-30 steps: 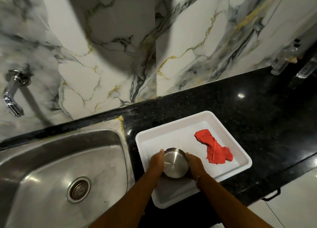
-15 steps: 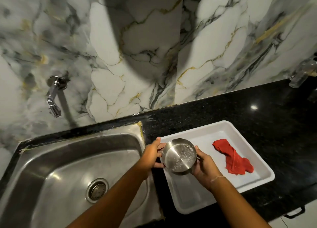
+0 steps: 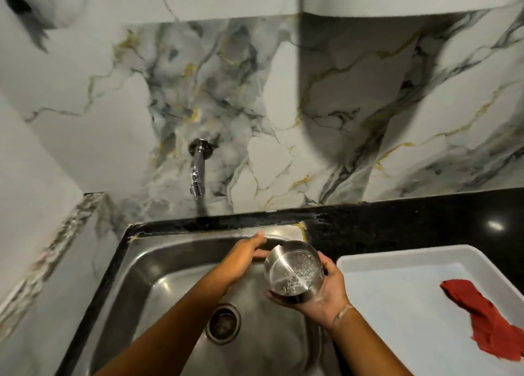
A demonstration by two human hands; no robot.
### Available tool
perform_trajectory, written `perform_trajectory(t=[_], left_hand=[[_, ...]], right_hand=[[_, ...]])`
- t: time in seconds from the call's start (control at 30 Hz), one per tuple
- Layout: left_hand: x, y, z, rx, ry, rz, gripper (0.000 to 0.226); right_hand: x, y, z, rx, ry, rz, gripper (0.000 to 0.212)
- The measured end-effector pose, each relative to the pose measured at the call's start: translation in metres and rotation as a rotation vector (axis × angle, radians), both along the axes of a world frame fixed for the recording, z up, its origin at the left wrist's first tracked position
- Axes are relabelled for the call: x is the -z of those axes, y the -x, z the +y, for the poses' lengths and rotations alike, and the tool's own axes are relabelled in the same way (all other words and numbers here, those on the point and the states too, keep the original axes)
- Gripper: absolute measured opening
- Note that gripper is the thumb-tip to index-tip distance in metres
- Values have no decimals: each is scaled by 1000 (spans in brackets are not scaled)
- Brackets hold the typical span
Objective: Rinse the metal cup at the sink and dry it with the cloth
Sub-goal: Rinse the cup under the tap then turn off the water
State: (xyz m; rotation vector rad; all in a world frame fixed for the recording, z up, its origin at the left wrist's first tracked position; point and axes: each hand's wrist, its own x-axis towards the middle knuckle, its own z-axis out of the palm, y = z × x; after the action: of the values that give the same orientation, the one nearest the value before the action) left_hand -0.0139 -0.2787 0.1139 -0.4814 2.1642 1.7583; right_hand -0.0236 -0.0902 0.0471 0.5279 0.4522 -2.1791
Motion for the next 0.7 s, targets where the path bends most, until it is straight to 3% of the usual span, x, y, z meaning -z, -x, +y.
perform_trajectory(t=[0.07, 0.17, 0.27, 0.43, 0.57, 0.7], left_hand=[[-1, 1, -27, -73, 37, 28, 43], [6, 7, -74, -293, 253, 121, 29], [3, 22, -121, -479, 398, 178, 37], [-23, 74, -161, -446, 439, 295, 33], [-34, 104, -166, -403, 717, 258, 31], [-34, 113, -162, -376, 809, 218, 28]], right_hand=[[0, 7, -25, -9, -8, -22, 59], [1, 21, -60, -19, -47, -50, 64], [4, 40, -96, -53, -65, -86, 64], [12, 72, -153, -126, 49, -97, 69], [22, 95, -187, -160, -46, -30, 63], [31, 109, -207, -214, -38, -11, 70]])
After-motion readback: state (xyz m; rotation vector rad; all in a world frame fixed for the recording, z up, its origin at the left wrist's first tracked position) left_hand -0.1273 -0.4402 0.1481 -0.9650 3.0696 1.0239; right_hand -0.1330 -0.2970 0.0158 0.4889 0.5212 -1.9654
